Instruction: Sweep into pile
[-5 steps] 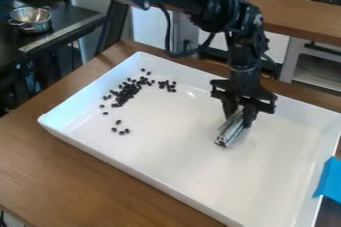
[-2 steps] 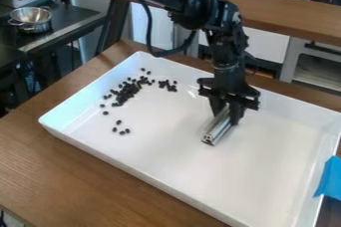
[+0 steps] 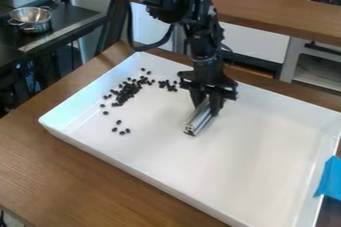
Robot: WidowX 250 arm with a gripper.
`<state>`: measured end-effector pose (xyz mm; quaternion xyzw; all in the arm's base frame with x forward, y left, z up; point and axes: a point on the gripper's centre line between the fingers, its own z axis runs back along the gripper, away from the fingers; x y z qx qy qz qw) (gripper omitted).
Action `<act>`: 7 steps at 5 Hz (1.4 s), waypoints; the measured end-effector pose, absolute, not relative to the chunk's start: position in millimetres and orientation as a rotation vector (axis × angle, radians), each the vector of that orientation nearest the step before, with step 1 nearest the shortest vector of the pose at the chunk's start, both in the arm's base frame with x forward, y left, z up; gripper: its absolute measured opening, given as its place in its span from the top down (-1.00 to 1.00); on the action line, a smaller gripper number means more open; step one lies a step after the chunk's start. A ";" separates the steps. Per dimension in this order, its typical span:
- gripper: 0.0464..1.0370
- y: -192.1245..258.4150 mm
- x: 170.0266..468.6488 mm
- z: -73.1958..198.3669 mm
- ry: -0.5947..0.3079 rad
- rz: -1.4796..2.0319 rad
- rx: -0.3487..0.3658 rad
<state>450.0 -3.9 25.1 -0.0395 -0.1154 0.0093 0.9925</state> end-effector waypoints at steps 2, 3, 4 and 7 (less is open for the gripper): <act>0.33 19.9 453.2 26.0 -0.250 0.058 -0.055; 0.33 29.3 452.5 25.2 -0.281 0.083 -0.033; 0.33 53.5 452.4 26.3 -0.308 0.141 -0.003; 0.33 100.1 453.7 33.6 -0.392 0.214 0.170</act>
